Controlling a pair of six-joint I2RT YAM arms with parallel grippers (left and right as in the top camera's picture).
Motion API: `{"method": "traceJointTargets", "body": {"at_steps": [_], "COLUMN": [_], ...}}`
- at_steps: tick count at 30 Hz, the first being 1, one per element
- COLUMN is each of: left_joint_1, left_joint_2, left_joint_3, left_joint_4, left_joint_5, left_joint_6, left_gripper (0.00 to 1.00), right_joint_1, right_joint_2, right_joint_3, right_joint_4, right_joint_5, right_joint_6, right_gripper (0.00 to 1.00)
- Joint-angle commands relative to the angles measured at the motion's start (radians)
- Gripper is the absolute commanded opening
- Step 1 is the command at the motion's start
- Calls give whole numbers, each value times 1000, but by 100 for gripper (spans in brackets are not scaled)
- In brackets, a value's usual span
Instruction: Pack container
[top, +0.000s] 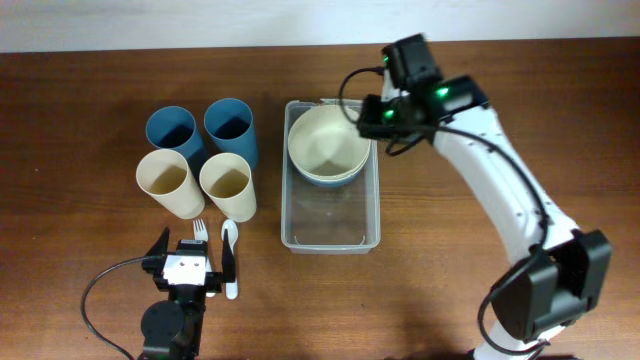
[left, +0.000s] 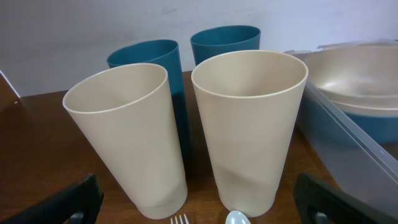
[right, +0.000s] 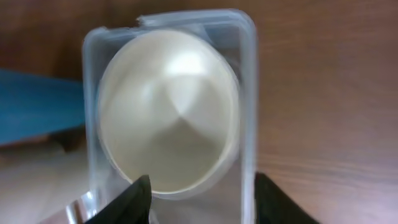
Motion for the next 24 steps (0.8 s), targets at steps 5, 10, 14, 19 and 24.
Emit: {"method": "traceJointTargets", "body": {"at_steps": [5, 10, 14, 19, 24], "left_joint_1": [2, 2, 2, 2, 2], "left_joint_2": [-10, -10, -10, -10, -10], "left_joint_3": [-5, -5, -5, -5, -5], "left_joint_4": [2, 2, 2, 2, 2], "left_joint_5": [7, 7, 7, 7, 7], "left_joint_6": [16, 16, 16, 16, 16], "left_gripper": [100, 100, 100, 100, 100], "right_joint_1": [-212, -404, -542, -674, -750], "right_joint_2": [-64, -64, -64, -63, -63], "right_joint_3": [85, 84, 84, 84, 84], "right_joint_4": [-246, -355, -386, -420, -426], "right_joint_5": [47, 51, 50, 50, 50], "right_joint_6": [-64, -66, -65, -65, -65], "right_gripper": [58, 67, 74, 94, 99]}}
